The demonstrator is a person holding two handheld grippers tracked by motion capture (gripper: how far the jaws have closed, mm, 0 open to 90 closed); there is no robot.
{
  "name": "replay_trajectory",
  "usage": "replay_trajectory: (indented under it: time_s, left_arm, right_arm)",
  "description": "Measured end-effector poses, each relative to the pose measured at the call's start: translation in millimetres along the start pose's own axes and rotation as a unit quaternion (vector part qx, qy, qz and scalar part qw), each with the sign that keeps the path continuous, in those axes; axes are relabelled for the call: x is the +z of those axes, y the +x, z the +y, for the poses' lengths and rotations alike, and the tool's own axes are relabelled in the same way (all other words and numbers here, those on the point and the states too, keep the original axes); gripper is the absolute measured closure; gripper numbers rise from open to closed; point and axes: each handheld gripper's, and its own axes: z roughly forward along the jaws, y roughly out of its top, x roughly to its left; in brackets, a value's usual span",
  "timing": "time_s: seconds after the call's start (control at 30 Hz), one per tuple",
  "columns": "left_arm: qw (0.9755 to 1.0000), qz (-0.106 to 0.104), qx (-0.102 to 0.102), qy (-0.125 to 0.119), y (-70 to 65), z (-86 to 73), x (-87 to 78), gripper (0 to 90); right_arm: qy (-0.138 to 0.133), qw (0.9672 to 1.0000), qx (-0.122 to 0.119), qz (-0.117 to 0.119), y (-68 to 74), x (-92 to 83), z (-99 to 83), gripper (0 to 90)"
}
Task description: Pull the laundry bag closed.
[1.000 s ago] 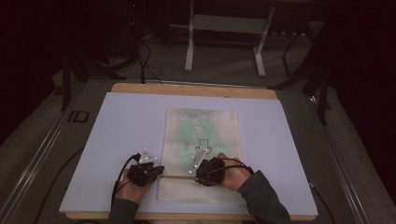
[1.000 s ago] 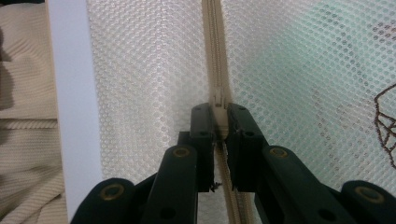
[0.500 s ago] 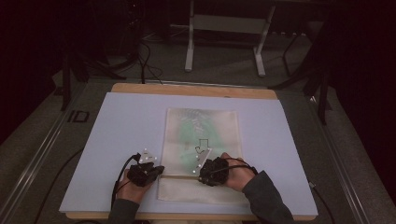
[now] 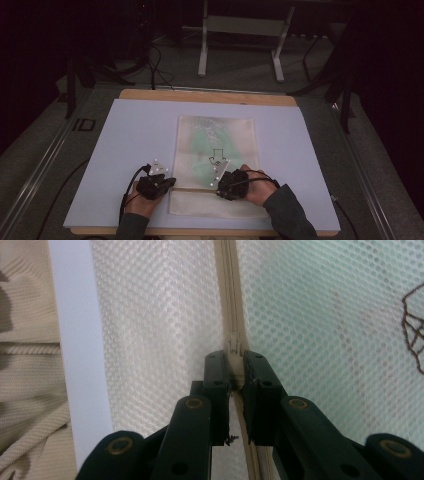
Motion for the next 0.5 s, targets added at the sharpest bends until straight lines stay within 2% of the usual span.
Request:
replay_trajectory:
  time_s: [0.5]
  left_arm:
    - [1.0000,-0.001,-0.002,-0.001,0.2,-0.2,0.0,89.5]
  right_arm:
    - [-0.003,1.0000,0.005,0.001,-1.4,-4.2,-8.2,82.3]
